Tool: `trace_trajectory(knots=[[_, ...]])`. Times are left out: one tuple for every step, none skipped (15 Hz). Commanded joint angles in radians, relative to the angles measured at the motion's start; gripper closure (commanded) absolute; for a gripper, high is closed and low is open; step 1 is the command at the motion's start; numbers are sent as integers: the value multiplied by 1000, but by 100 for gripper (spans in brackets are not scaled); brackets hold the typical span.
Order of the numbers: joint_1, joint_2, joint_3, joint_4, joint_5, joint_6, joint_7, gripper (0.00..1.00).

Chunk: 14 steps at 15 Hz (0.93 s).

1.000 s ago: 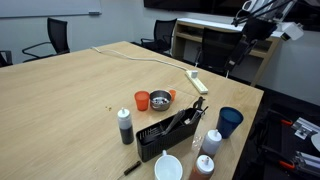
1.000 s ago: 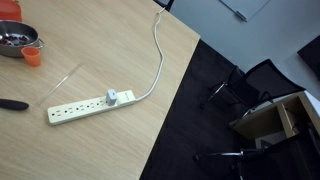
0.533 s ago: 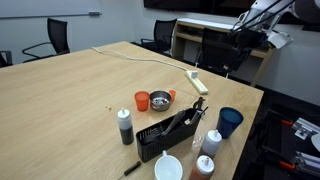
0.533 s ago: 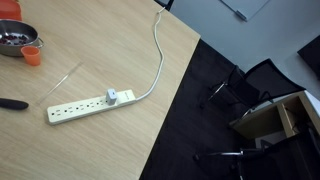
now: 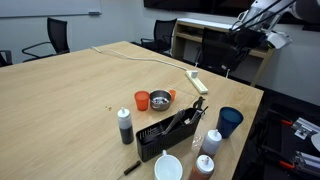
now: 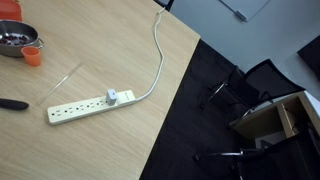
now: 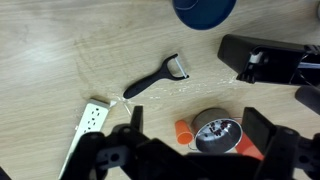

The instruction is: Pick up the peeler from the table and put it in the utensil holder. Pick up the butter knife from the utensil holder and put it on the table.

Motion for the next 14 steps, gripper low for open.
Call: trace_trajectory(knots=[[5, 124, -12, 14, 68, 133, -8, 0], [-7, 172, -14, 16, 80, 172, 18, 0], [-9, 226, -26, 19, 113, 227, 34, 0], [-10, 275, -35, 27, 138, 264, 40, 0], [-6, 341, -47, 43, 189, 307, 37, 0], [3, 394, -54, 61, 257, 333, 20, 0], [-2, 443, -48, 81, 310, 358, 16, 0], [-13, 494, -35, 108, 363, 374, 23, 0], [-21, 543, -19, 142, 448, 385, 8, 0], [-41, 584, 8, 176, 524, 400, -17, 0], [-63, 621, 41, 214, 599, 414, -54, 0], [-16, 566, -17, 153, 493, 392, -7, 0], [-24, 601, 0, 186, 543, 400, -26, 0], [-30, 623, 10, 207, 562, 406, -29, 0]])
